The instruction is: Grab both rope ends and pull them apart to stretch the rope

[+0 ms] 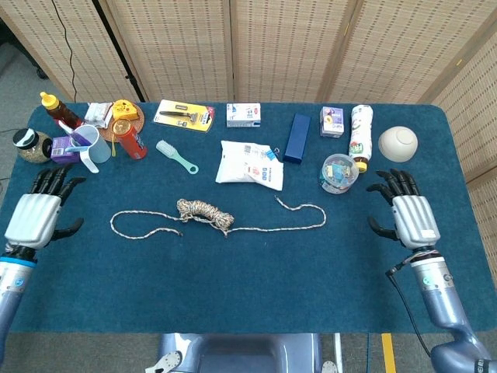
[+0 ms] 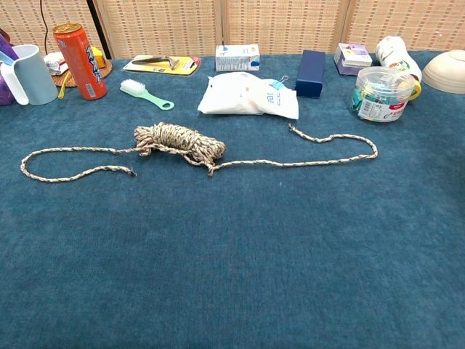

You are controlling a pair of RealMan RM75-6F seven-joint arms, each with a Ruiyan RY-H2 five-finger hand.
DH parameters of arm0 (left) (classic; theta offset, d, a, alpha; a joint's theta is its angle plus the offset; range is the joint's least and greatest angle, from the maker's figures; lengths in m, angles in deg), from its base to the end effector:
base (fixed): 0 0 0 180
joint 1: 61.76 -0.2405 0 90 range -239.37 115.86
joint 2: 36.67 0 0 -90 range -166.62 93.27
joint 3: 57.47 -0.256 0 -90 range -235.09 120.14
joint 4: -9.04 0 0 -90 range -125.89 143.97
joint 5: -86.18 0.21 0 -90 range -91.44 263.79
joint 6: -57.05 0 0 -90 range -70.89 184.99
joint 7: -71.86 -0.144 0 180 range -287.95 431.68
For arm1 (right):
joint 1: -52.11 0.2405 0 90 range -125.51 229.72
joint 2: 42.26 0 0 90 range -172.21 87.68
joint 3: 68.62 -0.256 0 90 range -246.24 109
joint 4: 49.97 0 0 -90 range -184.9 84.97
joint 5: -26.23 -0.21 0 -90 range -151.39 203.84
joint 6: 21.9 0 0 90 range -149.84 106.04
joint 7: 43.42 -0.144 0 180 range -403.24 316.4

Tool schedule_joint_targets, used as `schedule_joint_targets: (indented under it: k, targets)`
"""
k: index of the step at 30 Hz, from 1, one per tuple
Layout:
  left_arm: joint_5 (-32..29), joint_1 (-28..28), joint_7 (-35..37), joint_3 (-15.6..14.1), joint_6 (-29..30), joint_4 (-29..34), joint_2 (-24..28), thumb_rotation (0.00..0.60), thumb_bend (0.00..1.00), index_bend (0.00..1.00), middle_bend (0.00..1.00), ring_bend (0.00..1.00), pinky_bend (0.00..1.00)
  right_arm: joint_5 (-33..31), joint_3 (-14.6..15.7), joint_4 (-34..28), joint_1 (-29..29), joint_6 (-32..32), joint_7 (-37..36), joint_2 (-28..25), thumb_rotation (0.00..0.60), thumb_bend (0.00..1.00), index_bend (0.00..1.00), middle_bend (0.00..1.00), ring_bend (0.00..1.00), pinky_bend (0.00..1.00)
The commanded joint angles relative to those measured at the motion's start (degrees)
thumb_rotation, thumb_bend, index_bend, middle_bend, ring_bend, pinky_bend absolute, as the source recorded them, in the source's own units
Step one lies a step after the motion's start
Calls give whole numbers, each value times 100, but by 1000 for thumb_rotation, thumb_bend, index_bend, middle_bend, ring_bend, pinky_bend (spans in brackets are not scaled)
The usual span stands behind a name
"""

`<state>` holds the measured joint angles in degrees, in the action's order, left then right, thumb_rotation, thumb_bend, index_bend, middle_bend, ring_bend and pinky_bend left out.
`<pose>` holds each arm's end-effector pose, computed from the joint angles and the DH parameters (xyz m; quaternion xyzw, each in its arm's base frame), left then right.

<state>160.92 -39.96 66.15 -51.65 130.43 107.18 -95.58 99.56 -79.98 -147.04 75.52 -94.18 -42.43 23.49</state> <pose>-0.2597 0.2742 0.1682 -0.6410 -0.3617 -0.3790 0.5609 -0.2346 -0.2970 0.1429 0.5978 -0.4034 0.4589 0.5190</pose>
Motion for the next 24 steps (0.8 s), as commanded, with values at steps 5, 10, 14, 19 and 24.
schedule_joint_targets:
  k: [5,10,14,19,24]
  targets:
    - [199,-725,45,-358,712,242,355,600,253,207,51,0,0,-73,284,-123,-568,-476,136,-234,600,332,337,147,33,0]
    - [359,-1163,89,-520,1180,294,376,600,253,215,60,0,0,3,429,-213,-942,-858,131,-291,600,332,347,150,33,0]
    - [503,-1444,105,-634,1460,384,375,600,253,231,70,0,0,91,509,-269,-1170,-1096,111,-306,600,331,348,154,34,0]
    - [697,-1680,16,-726,1724,492,336,600,253,249,80,0,0,171,580,-334,-1385,-1306,114,-302,600,332,349,162,36,0]
    - [762,-1741,-45,-732,1683,573,320,600,253,266,84,0,0,177,601,-322,-1506,-1330,92,-292,600,332,349,162,36,0]
